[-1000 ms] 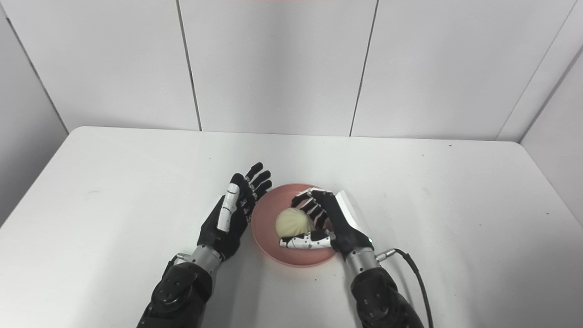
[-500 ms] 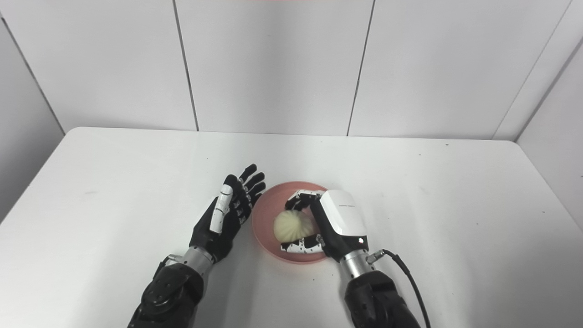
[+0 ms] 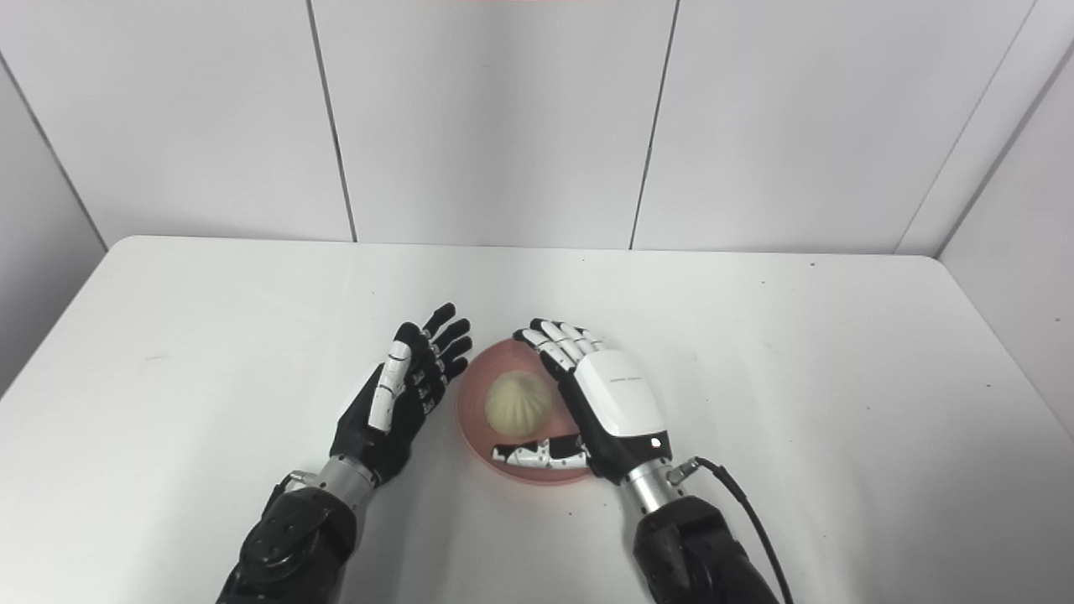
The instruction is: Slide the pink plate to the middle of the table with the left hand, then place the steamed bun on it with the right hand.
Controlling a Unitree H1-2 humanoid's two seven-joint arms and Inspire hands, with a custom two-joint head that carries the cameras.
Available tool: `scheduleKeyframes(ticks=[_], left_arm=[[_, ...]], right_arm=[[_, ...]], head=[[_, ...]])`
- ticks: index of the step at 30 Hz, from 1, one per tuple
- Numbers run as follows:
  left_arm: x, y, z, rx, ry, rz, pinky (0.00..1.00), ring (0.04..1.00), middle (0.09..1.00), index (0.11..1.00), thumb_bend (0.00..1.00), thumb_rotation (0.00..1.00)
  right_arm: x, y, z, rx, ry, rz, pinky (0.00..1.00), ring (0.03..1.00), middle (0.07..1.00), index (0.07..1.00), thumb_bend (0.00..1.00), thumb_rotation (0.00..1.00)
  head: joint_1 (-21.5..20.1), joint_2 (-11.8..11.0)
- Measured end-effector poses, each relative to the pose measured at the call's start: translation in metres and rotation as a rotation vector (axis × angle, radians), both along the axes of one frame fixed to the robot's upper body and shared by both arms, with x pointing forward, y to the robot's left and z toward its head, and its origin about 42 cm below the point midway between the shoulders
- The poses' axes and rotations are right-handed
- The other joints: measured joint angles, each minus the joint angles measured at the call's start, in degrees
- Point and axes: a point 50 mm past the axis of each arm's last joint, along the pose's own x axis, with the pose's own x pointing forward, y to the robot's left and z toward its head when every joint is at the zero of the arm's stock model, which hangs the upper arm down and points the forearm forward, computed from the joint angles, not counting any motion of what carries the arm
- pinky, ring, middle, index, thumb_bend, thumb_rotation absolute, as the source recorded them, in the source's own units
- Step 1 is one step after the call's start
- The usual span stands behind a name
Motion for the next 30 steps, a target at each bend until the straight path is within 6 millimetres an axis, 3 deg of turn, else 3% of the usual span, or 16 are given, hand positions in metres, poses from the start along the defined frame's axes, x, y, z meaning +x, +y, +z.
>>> scheduleKeyframes(ticks=[11,18,21,25,30], left_arm=[[-0.001,0.015,0.001,0.018,0.003,0.021,1.0,0.993,0.977,0.951,0.68,0.96],[-0.002,0.017,0.0,0.015,-0.009,0.032,1.0,1.0,1.0,0.97,0.68,0.96],[-0.004,0.019,-0.001,0.015,-0.018,0.036,1.0,1.0,1.0,0.987,0.68,0.97],[-0.004,0.02,-0.001,0.02,-0.02,0.037,1.0,1.0,1.0,0.993,0.67,0.98],[-0.004,0.02,-0.001,0.019,-0.02,0.037,1.0,1.0,1.0,1.0,0.68,0.97]], right_arm=[[0.003,-0.019,0.004,0.25,0.056,-0.044,0.88,0.96,0.984,0.962,0.63,0.64],[0.0,-0.032,0.0,0.509,0.022,-0.067,0.98,0.998,1.0,0.992,0.63,0.75],[0.002,-0.042,0.003,0.597,-0.014,-0.104,0.96,0.981,0.981,0.983,0.55,0.78],[0.002,-0.052,0.005,0.648,-0.036,-0.139,0.97,0.989,0.989,0.991,0.57,0.86],[0.001,-0.062,0.01,0.705,-0.012,-0.176,0.94,0.969,0.983,0.992,0.55,0.84]], head=[[-1.05,0.44],[-1.76,0.44],[-2.11,0.44],[-2.2,0.53],[-1.67,0.53]])
